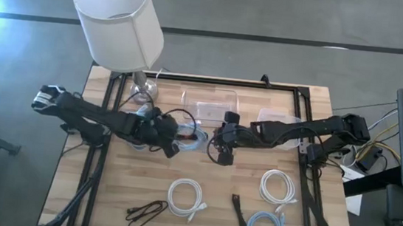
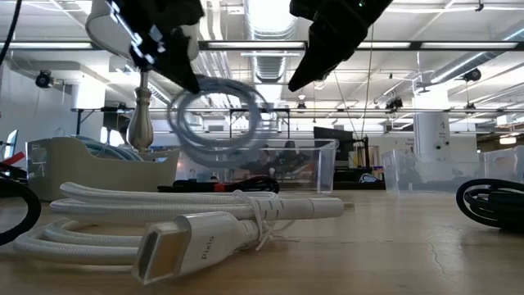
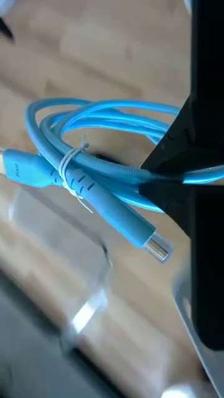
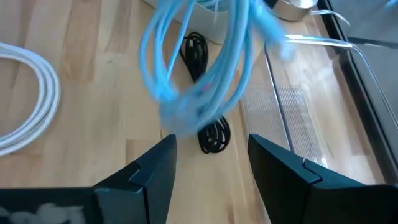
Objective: Pick & Place USB Port
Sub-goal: Put the top blue USB cable into the gray bin
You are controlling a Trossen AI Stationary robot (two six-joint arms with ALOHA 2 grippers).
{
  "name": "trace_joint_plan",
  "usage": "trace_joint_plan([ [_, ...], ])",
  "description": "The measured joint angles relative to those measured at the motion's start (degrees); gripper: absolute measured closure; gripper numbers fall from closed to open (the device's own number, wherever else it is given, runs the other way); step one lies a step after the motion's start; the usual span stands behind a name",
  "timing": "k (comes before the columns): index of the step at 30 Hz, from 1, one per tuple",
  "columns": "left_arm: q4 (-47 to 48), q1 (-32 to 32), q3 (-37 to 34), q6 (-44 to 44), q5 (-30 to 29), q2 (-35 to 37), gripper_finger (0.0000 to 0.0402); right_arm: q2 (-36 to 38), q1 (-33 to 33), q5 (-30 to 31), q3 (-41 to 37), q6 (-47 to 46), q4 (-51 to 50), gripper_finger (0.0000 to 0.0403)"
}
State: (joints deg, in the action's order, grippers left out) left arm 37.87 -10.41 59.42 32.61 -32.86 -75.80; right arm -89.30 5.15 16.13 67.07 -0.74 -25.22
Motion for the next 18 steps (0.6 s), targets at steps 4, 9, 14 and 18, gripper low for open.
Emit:
trace_joint_plan([
  [4, 14.1, -1.8, 3.6, 7.6, -5.9, 2.6, 0.0385, 0.0, 0.0, 0.6, -0.7, -0.2, 0.1, 0.0211],
  [9, 30.0, -3.9, 7.2, 19.7, -8.0, 5.0, 0.0384, 0.0, 0.0, 0.6, -1.9, -0.7, 0.1, 0.0212],
  [14, 44.8, -4.0, 7.4, 34.0, -8.2, 5.9, 0.0384, 0.0, 0.0, 0.6, -2.3, -0.8, 0.2, 0.0213],
  [18, 49.2, -4.0, 5.0, 40.8, -5.1, 5.8, 0.0384, 0.0, 0.0, 0.6, -2.6, -0.8, 0.3, 0.0211],
])
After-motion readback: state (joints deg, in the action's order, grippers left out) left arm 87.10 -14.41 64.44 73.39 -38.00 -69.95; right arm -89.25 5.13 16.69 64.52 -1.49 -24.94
